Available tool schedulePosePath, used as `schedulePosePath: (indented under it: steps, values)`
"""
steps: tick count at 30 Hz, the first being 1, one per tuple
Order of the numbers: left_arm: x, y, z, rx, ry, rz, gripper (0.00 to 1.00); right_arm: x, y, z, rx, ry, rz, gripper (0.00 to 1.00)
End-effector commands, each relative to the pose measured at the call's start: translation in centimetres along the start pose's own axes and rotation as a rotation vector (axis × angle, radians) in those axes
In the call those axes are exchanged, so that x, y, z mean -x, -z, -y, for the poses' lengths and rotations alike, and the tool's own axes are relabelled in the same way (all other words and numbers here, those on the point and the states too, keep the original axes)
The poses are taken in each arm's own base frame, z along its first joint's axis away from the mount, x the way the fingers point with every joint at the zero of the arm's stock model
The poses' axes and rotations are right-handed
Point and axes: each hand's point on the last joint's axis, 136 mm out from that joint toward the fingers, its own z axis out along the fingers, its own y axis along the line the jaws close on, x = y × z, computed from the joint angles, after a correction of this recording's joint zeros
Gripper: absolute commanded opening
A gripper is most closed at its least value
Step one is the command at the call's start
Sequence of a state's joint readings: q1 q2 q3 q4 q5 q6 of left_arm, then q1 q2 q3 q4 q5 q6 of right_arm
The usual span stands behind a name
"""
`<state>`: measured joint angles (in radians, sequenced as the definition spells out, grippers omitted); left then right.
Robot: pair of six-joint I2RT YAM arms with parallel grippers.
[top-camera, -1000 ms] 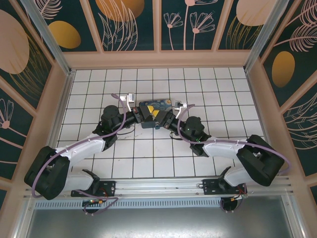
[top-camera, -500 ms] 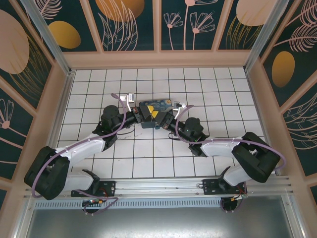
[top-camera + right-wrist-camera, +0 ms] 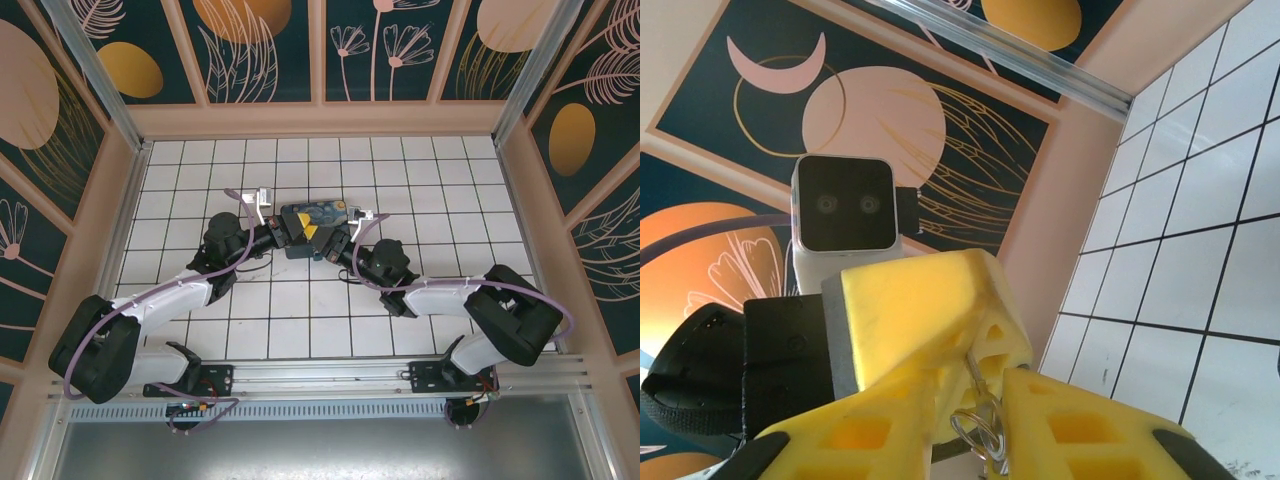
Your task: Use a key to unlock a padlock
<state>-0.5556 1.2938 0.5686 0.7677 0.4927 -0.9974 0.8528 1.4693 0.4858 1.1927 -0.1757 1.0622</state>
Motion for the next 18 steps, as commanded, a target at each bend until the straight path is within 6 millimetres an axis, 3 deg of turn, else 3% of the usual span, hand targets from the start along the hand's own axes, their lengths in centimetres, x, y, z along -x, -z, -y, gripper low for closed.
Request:
schedulePosePath:
  steps: [1, 9, 18]
  values:
    - [1.05, 0.23, 2.0, -0.059, -0.037, 0.029, 0.0, -0.06, 0.18, -1.2, 0.059, -0.002, 0.006, 0.27]
    - [0.97, 0.25, 1.89, -0.057, -0.036, 0.027, 0.0, -0.05, 0.23, -1.04, 0.054, -0.003, 0.009, 0.27]
    - [1.05, 0.32, 1.94, -0.056, -0.038, 0.03, 0.0, -0.14, 0.35, -0.77, 0.048, -0.011, 0.011, 0.0]
